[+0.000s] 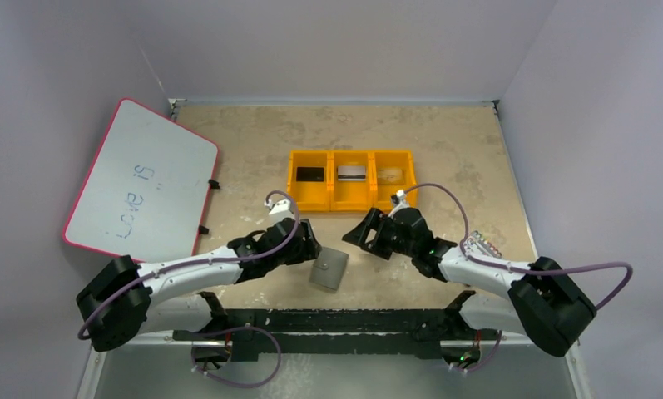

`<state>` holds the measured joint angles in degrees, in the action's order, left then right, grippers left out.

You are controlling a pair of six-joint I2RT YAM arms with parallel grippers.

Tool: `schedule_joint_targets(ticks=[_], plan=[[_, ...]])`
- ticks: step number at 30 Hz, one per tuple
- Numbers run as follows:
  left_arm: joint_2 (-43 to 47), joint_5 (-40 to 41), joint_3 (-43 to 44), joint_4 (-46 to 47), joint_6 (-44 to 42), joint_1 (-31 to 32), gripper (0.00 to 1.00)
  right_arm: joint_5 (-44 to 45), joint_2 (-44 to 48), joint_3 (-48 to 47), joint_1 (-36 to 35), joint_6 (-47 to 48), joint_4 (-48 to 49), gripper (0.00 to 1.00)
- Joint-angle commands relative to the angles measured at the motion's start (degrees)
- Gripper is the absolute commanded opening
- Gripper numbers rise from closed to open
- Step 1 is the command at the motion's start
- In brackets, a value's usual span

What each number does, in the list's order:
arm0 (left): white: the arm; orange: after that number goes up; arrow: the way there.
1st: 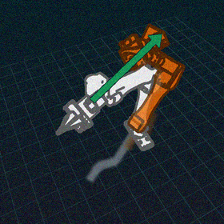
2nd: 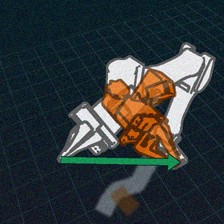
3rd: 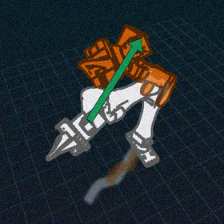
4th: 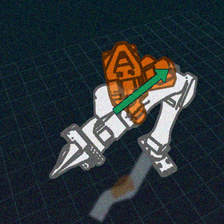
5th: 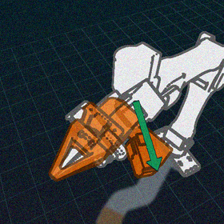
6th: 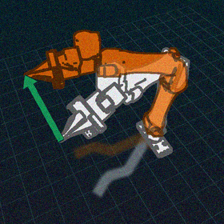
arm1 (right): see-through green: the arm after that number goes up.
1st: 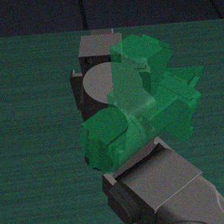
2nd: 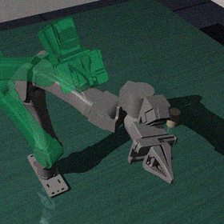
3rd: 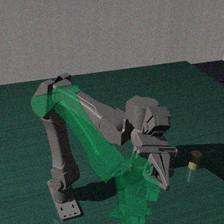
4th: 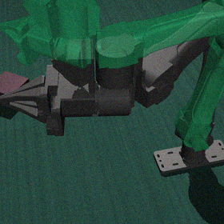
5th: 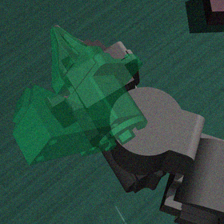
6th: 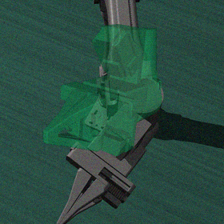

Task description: Take the credit cards out of the card holder

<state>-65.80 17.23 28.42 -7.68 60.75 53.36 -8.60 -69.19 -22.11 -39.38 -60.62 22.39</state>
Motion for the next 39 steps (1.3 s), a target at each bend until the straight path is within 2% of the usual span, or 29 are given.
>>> schedule_joint_targets(ticks=[1,10,21,27,30,33,37,39], plan=[[-4.7,-0.6,7.2,-5.4,-5.5,2.6,0.64,2.3,1.9,3.4,-2.8,-4.1,-2.3,0.81],[-11.6,2.3,11.9,-10.8,-8.4,8.0,0.65,6.0,2.4,7.0,-7.1,-9.7,1.7,0.73],[-18.7,3.7,17.0,-11.5,-11.2,11.1,0.59,2.1,-4.9,6.2,-7.7,-10.4,8.4,0.71],[-21.1,6.1,17.7,-13.7,-9.6,13.0,0.44,2.2,-6.3,6.2,-8.0,-11.5,9.6,0.66],[-21.2,6.5,17.8,-13.8,-9.3,13.4,0.33,3.0,-6.8,6.2,-7.9,-11.9,9.7,0.58],[-21.2,6.9,18.3,-13.8,-9.0,13.5,0.29,2.4,-8.2,5.3,-8.0,-10.9,10.3,0.52],[-20.6,5.8,18.6,-12.1,-9.0,13.6,0.27,2.0,-10.4,2.7,-7.9,-8.7,8.6,0.50],[-20.0,4.3,18.7,-10.6,-8.7,13.5,0.26,2.6,-10.5,1.9,-8.0,-8.3,6.1,0.41]])
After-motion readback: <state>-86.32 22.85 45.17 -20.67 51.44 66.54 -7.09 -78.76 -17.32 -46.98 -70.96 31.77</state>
